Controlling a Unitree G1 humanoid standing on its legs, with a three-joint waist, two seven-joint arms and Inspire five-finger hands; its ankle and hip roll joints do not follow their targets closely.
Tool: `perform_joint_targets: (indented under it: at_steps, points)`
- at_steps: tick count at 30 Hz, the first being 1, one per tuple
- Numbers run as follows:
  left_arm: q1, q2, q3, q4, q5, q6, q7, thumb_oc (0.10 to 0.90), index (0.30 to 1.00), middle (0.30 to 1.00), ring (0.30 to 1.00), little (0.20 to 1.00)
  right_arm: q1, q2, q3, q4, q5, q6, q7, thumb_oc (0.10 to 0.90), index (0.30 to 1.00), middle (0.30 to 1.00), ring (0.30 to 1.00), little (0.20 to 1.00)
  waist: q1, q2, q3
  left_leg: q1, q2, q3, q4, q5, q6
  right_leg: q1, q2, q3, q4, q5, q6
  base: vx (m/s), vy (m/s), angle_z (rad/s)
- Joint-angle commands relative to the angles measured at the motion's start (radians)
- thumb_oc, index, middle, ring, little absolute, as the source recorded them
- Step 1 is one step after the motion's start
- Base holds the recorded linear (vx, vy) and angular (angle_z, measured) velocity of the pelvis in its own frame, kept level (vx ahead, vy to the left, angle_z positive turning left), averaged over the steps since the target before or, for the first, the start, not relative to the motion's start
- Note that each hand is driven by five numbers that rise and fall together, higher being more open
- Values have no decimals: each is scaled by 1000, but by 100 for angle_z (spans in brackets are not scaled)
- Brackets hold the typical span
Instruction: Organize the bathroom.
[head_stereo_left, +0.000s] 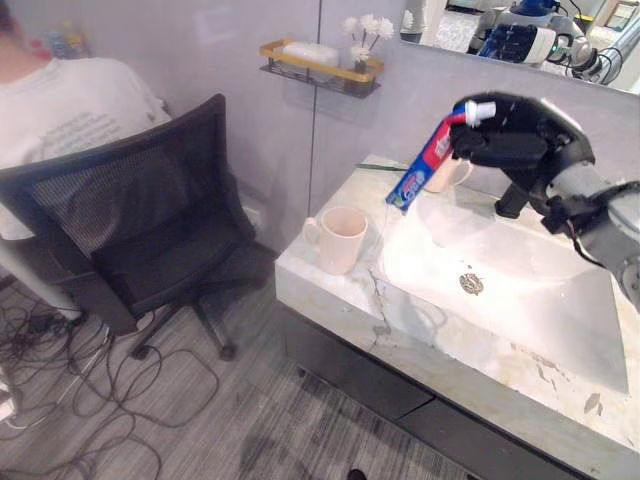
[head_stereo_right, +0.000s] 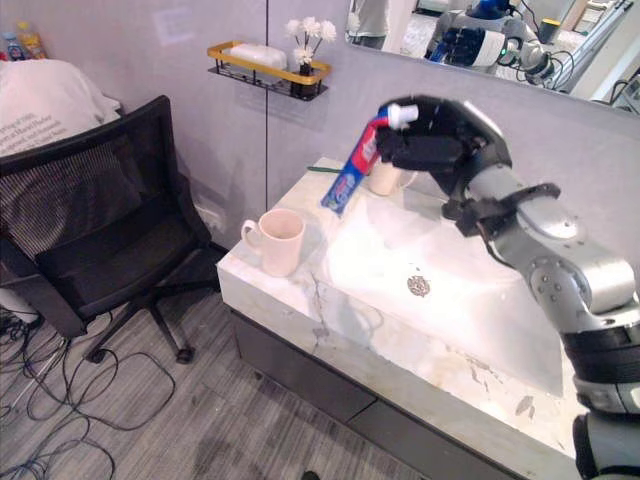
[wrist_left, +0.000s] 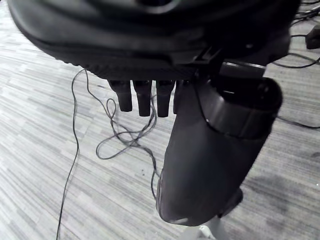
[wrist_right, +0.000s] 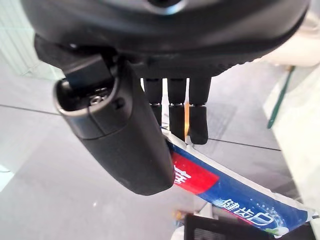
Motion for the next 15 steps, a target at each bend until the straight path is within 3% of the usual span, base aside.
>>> perform_joint_targets:
  at_steps: [1, 8, 11, 15]
  points:
    - [18, 68, -28, 57, 51, 25, 0, 800, 900, 900, 900, 900, -190, 4, -58, 52, -17, -177, -27, 400, 300, 300, 300, 300, 46, -59, -104, -16, 47, 25, 147, -137, -13, -71, 0, -68, 117, -35, 39, 52, 3, -1]
    - [26, 58, -32, 68, 41, 28, 16, 800, 900, 900, 900, 900, -244, 27, -10, 62, 27, -161, -37, 400, 300, 300, 300, 300, 63, -68, -111, -17, 44, 19, 164, -147, -13, -57, -2, -64, 110, -35, 40, 40, 11, 1]
    - [23, 58, -29, 77, 52, 21, 17, 800, 900, 900, 900, 900, -234, 68, -10, 47, 106, -150, -50, 400, 300, 300, 300, 300, 70, -69, -110, -18, 45, 12, 167, -148, -15, -56, -3, -61, 107, -33, 41, 0, 0, 0]
    - [19, 56, -38, 81, 54, 20, 15, 800, 900, 900, 900, 900, -223, 115, 2, 29, 91, -133, -62, 400, 300, 300, 300, 300, 77, -67, -103, -16, 43, 6, 171, -150, -15, -57, -6, -59, 111, -34, 41, 13, 19, 5]
